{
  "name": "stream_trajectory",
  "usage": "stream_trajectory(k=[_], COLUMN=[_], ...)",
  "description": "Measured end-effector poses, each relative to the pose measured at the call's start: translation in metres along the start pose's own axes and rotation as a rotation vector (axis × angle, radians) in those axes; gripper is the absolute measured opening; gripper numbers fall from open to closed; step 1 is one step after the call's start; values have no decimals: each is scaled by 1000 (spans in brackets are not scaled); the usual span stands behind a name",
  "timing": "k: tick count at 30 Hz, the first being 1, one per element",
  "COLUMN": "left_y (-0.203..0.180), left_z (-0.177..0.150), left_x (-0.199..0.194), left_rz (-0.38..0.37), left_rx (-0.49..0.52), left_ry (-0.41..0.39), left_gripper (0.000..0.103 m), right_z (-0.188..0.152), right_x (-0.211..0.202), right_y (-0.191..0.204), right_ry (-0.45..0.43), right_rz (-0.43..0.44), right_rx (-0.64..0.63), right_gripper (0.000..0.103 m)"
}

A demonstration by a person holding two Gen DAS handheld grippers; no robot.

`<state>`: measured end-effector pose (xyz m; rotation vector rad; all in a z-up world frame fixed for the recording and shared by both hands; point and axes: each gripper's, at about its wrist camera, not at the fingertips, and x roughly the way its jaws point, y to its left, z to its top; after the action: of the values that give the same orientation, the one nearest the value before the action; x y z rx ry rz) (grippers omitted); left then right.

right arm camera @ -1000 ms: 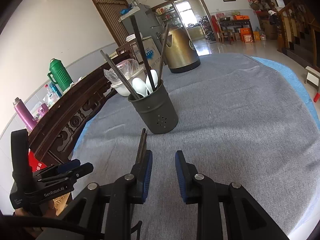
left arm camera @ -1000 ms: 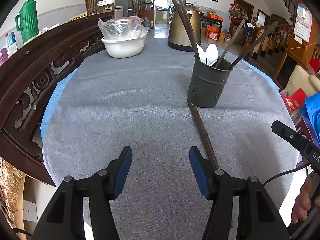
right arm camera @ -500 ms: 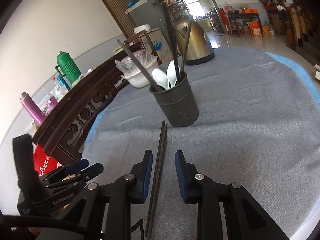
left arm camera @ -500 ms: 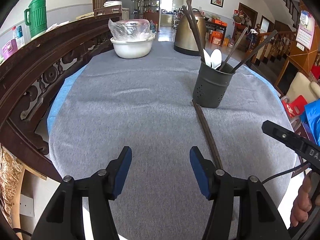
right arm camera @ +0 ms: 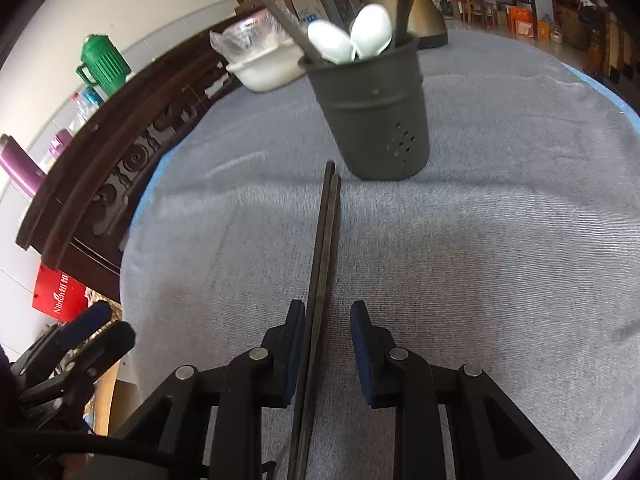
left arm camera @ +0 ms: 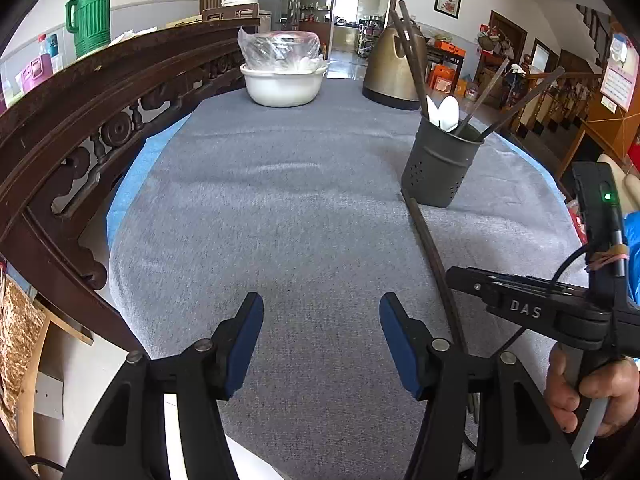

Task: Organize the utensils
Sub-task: 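Move both grippers down toward the last chopsticks on the table, then close the right gripper on a chopstick while the left gripper grasps another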

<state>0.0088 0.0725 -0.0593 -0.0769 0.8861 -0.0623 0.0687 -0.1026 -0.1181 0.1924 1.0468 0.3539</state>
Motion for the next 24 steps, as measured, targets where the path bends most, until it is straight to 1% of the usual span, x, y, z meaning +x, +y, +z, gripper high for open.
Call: stream_trajectory(k=[3,5,11,17,18,19,20,21,24], left_y=[2,2,0,-6,-6,-6,-6,-5,-3], left_z=[0,0,-1,-2,-2,-3,-2,-2,-1], left_x=[2,3,8,12,12,12,12,12,14], left_rz=[1,-1,-7,-13,-13,-14,-13,-11,-12], left_rx=[-4,-6,-4,8,9,11,11,11,4], left_ry=[8,9,25,39,41,42,43,43,52], left_gripper=[62,61,62,62,62,62,62,62,62], right_z=[1,0,-1,4,5,4,4,5,5], right_x=[7,9,6,12,14,13,14,14,9], right_y=[4,1,-7,7,10,9,8,4,-9], right_ry=[14,20,19,21,22,24,24,24,34], right_rz=[-32,-43,-49,-119,-136,-149,-159,-155,-135], right_rx=[-19,-9,12,-65,-84,-93,-96,-86,-21], right_gripper=[25,25,24,24,21,15,11,8,7])
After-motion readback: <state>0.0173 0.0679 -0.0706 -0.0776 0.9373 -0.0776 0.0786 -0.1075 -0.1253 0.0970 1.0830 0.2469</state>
